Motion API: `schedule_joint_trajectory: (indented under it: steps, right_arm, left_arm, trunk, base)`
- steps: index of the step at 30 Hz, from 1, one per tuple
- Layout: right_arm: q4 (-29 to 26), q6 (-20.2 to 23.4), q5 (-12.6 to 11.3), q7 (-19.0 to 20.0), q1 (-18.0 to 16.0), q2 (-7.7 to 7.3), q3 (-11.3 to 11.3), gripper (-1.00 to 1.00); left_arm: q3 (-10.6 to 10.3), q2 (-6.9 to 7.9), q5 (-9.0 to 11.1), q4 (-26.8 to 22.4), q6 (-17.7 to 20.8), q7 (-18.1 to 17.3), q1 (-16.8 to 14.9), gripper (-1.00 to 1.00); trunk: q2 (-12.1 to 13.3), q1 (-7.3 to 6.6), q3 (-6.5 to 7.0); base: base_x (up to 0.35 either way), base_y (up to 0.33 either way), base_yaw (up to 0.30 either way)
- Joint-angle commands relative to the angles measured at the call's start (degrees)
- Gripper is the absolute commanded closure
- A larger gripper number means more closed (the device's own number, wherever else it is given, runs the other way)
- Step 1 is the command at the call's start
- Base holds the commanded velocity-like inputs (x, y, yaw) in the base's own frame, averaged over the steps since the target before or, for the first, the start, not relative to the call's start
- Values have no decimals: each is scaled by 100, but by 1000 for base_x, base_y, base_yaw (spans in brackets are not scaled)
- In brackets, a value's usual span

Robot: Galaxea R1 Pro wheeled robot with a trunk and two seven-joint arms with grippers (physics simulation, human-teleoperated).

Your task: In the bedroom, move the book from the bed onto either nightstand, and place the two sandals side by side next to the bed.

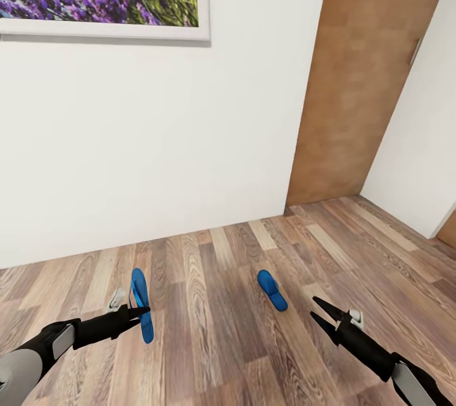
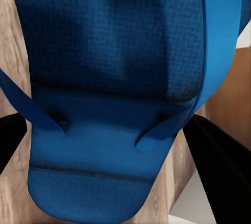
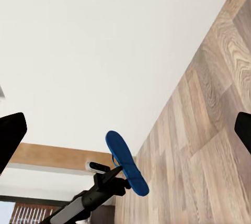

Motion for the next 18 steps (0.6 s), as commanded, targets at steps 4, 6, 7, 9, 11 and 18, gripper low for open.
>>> schedule_joint_trajectory:
  steps: [4, 6, 7, 9, 11, 18]
  right_arm:
    - [4, 22, 11, 1, -2, -3, 1, -100]
    - [2, 16, 22, 1, -2, -3, 1, -100]
    - [0, 14, 29, 1, -2, -3, 1, -100]
    - [2, 14, 34, 1, -2, -3, 1, -100]
    - [3, 17, 35, 1, -2, -3, 1, -100]
    - [1, 33, 29, 1, -2, -3, 1, -100]
  left_arm:
    - [30, 0, -11, 2, 49, -18, -4, 100]
    - [30, 2, -11, 2, 49, -19, -2, 100]
    - [30, 4, -11, 2, 49, -20, -2, 100]
    - [30, 8, -11, 2, 49, -20, -3, 100]
    - [26, 20, -9, 2, 49, -21, -3, 100]
    - [22, 40, -5, 2, 49, -21, -2, 100]
  trunk:
    - [-2, 0, -5]
    - [-2, 0, -5]
    - [-2, 0, -5]
    - [-2, 0, -5]
    - [-2, 0, -5]
    - [-2, 0, -5]
  base:
    - [119, -123, 57]
    - [119, -121, 29]
    - [119, -118, 20]
    - [119, -117, 31]
    - [119, -115, 53]
    - [118, -111, 75]
